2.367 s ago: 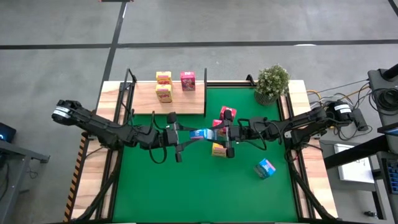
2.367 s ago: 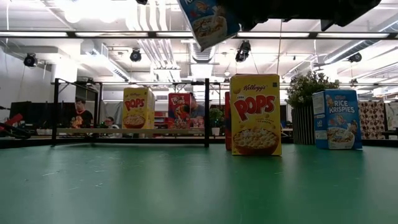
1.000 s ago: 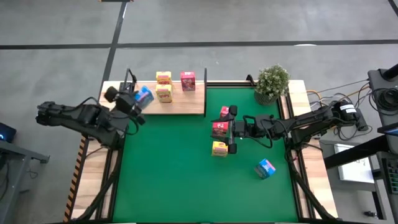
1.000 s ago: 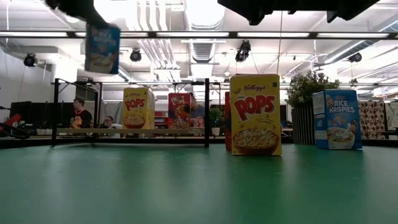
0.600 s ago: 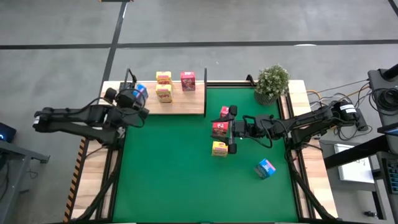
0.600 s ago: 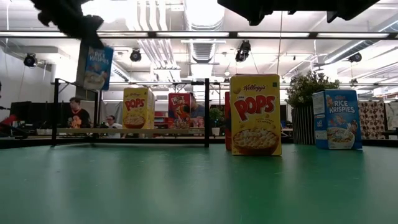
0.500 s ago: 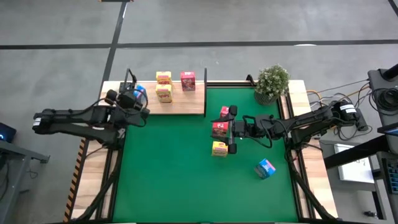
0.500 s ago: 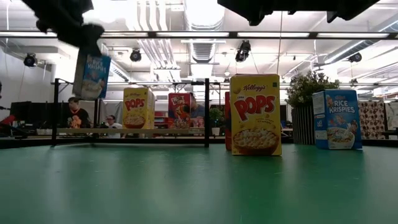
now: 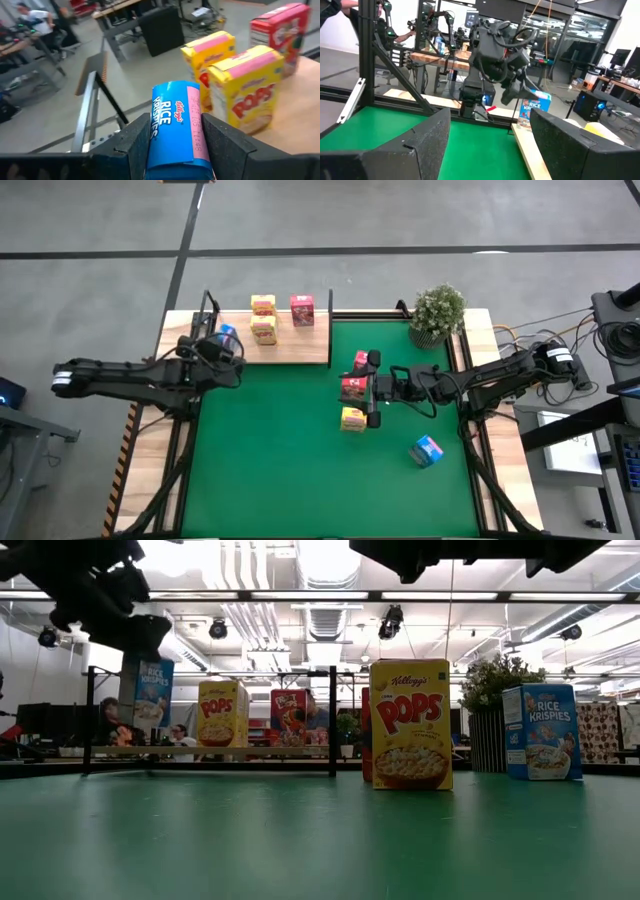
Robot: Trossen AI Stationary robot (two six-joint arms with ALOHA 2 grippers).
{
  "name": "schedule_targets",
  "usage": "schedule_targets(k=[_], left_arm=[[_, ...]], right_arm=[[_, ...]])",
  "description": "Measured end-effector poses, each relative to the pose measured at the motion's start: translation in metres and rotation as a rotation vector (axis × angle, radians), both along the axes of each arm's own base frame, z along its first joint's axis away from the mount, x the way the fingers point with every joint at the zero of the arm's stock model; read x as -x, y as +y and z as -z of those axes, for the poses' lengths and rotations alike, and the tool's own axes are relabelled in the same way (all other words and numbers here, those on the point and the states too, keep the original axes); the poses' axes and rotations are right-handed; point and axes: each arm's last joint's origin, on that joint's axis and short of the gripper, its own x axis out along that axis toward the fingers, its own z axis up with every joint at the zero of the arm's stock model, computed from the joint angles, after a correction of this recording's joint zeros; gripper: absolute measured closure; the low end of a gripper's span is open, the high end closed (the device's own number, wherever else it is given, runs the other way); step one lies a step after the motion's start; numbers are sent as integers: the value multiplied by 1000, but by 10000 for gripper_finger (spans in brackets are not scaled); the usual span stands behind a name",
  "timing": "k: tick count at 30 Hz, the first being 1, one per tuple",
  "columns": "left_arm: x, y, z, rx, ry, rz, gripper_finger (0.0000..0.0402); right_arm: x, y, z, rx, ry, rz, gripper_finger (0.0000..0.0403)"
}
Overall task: Stack cereal on shelf
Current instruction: Put the middle blue cereal box on the shelf
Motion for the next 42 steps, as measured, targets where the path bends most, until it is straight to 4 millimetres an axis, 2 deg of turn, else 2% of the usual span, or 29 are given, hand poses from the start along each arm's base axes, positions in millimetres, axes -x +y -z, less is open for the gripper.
schedule_targets(k=[4,9,23,34,37,42], left_arm=[[3,0,13,-28,-27,-52,245],[4,0,19,-27,-54,-61,244],[3,2,25,-20,-57,-73,213],[-3,7,31,-35,-10,-119,213],[-9,7,23,7,-24,-82,213],[-26,-5,-8,265,-126,175,213]], right_arm=[[0,0,0,0,2,-1,140],[0,0,0,-1,2,-1,140],[0,0,0,-11,2,-3,140],[0,0,0,-11,3,-10,140],[0,1,0,-20,3,-20,140],[0,1,4,-40,44,-22,140]])
